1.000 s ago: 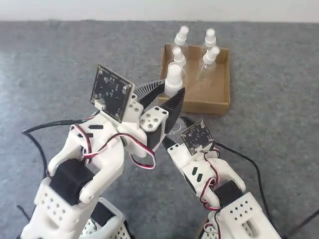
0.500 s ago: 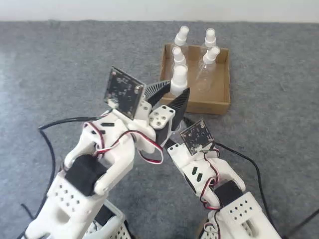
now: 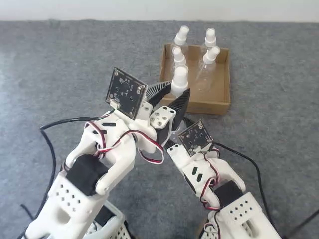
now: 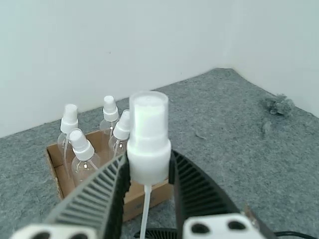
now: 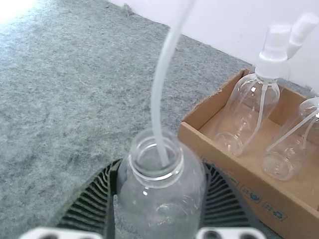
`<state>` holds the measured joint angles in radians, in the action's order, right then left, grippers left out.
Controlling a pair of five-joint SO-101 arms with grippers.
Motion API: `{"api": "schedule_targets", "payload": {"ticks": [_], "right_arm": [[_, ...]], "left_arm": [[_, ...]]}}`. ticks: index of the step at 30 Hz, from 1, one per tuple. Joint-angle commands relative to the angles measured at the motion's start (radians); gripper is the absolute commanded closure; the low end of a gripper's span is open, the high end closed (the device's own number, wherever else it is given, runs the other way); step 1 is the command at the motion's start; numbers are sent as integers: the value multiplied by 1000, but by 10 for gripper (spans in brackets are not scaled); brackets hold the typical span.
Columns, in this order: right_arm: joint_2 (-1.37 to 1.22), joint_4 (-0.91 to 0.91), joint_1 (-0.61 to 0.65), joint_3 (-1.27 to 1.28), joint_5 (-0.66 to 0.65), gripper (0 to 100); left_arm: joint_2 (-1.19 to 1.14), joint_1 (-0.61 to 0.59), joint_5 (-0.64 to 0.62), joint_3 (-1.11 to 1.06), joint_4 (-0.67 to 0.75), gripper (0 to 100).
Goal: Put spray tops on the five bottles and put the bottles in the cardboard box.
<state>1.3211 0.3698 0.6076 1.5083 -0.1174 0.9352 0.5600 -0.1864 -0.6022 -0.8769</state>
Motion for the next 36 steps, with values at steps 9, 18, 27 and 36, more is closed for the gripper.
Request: {"api": "schedule_targets", "payload": {"ticks": [9,18,27,36], "right_arm": [[27,-24,2,-14,-17,930],[27,-25,-38,-21,-11,929],[27,-62,-64,-15,-11,929],[27,-62,-76,-15,-11,929]], "left_arm": [[28,-92,-9,-76,-15,987],[28,-91,-9,-140,-11,986],[28,37,-8,-191,-9,986],[28,37,-5,-213,-14,985]]}}
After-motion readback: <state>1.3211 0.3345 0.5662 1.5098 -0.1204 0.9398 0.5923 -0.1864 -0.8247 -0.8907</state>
